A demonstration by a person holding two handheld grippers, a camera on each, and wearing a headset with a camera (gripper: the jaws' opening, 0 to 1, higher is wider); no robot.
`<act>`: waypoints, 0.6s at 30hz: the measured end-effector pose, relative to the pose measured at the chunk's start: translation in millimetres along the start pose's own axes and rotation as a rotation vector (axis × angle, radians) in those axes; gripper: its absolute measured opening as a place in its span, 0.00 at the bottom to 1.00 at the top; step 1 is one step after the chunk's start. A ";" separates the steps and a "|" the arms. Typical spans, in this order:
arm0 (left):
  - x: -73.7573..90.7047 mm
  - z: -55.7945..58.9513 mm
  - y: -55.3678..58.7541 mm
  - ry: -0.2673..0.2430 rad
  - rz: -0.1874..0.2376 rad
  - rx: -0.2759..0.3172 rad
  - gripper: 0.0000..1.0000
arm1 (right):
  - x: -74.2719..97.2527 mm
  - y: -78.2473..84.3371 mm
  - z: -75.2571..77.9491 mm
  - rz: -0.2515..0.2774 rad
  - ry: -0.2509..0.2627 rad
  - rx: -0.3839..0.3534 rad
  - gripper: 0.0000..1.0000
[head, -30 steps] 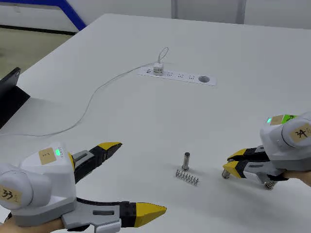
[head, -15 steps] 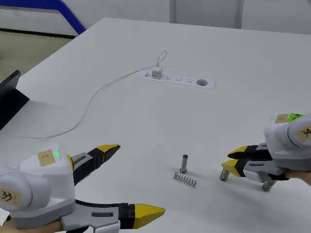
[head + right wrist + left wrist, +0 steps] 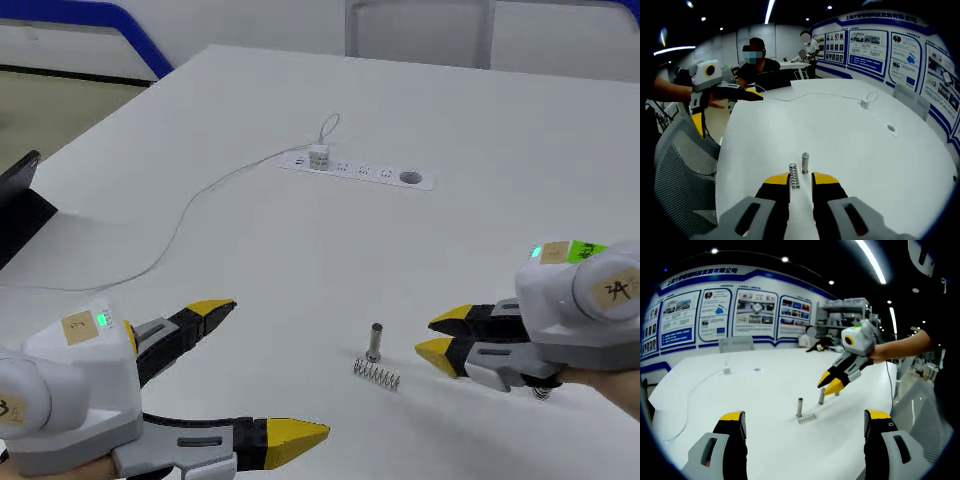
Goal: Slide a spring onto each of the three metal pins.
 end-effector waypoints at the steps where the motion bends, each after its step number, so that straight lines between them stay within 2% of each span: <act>1: 0.4 -0.2 0.8 -0.001 -0.002 0.001 1.00 | -3.2 1.2 -2.2 -0.007 -0.004 0.006 0.17; 10: 3.0 -0.2 11.4 -0.012 -0.018 0.019 1.00 | -37.0 21.1 -13.9 -0.082 -0.018 0.000 0.18; 13: 3.5 -0.2 17.0 -0.025 -0.019 0.038 1.00 | -43.5 27.3 -15.0 -0.116 -0.012 0.027 0.18; 18: 3.2 1.9 21.7 -0.027 -0.021 0.060 1.00 | -50.9 32.6 -13.9 -0.134 -0.013 0.036 0.18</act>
Point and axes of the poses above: the centre of the closed fingertips' face, and the gripper's own axes: x roughly backward along the fingers, z roughly to its right, y roughly out of its underside, the point moved 8 cm from there along x, roughly backward along the fingers, and after that the axes turned 6 degrees about y, right-handed, at the moved point
